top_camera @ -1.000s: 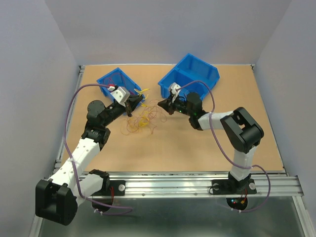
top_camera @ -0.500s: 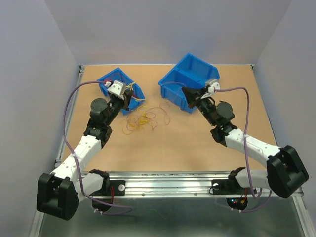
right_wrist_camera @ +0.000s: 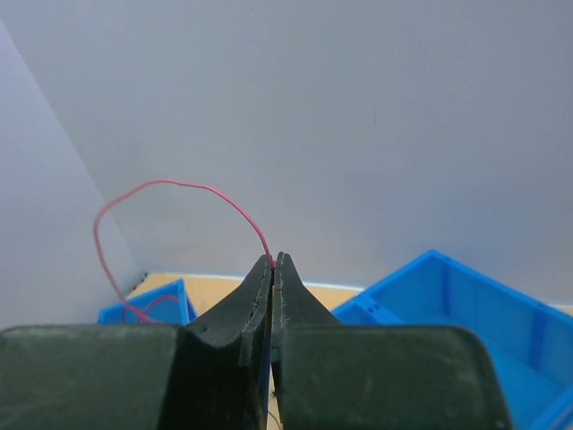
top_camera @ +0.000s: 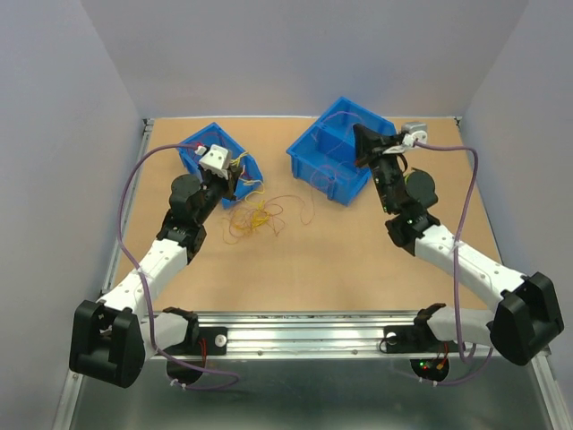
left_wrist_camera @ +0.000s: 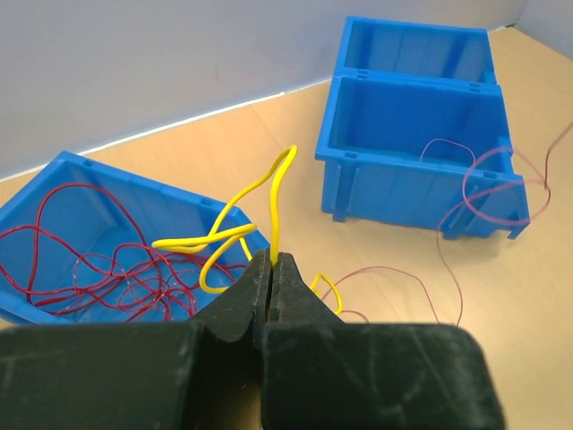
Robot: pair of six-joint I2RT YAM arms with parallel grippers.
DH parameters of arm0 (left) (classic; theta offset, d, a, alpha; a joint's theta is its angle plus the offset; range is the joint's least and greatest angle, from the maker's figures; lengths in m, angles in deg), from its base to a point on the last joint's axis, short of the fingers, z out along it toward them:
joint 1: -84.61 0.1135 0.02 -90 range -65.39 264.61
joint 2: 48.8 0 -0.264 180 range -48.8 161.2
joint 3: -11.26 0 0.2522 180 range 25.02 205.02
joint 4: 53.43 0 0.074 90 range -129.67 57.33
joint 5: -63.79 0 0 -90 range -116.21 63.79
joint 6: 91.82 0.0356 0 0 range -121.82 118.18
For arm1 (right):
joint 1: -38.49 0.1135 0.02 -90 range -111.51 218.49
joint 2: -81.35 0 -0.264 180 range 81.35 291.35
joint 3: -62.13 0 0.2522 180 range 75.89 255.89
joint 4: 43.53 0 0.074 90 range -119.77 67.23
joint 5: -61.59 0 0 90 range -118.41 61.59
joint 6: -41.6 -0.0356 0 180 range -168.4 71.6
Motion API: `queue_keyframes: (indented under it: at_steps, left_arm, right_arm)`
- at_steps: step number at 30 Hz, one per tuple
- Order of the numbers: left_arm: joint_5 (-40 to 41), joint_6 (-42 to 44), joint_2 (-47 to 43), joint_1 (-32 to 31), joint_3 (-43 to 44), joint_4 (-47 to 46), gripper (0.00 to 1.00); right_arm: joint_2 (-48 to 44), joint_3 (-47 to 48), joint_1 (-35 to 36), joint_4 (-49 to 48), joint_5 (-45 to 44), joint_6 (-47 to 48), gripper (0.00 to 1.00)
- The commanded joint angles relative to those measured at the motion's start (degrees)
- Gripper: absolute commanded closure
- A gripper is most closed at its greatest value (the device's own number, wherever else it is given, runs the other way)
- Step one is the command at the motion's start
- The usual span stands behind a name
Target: Untangle the cables
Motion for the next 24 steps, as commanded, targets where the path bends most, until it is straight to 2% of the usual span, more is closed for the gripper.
queue_keyframes:
  at_steps: [1, 9, 16, 23, 24]
  left_arm:
    - [-0.06, 0.49, -0.73, -0.30, 2.80, -2.59, 1.00]
    - [-1.38, 0.49, -0.56, -0.21, 2.71, -2.77, 1.00]
    - [-1.81, 0.58, -0.56, -0.30, 2.71, -2.86, 1.00]
    - [-3.48, 0.67, 0.76, -0.30, 2.98, -2.86, 1.00]
    - [-4.09, 0.67, 1.20, -0.30, 2.98, -2.86, 1.00]
  right_arm:
    - [2.43, 10.24, 0.20, 1.48, -2.54, 1.87, 0.99]
    - [4.19, 19.47, 0.29, 2.00, -3.33, 1.95, 0.99]
    - [6.65, 30.63, 0.20, 7.63, -4.83, 3.62, 1.00]
    - [11.74, 47.94, 0.20, 13.33, -2.55, 4.59, 0.99]
    - [12.62, 53.01, 0.20, 14.39, -1.67, 4.85, 0.99]
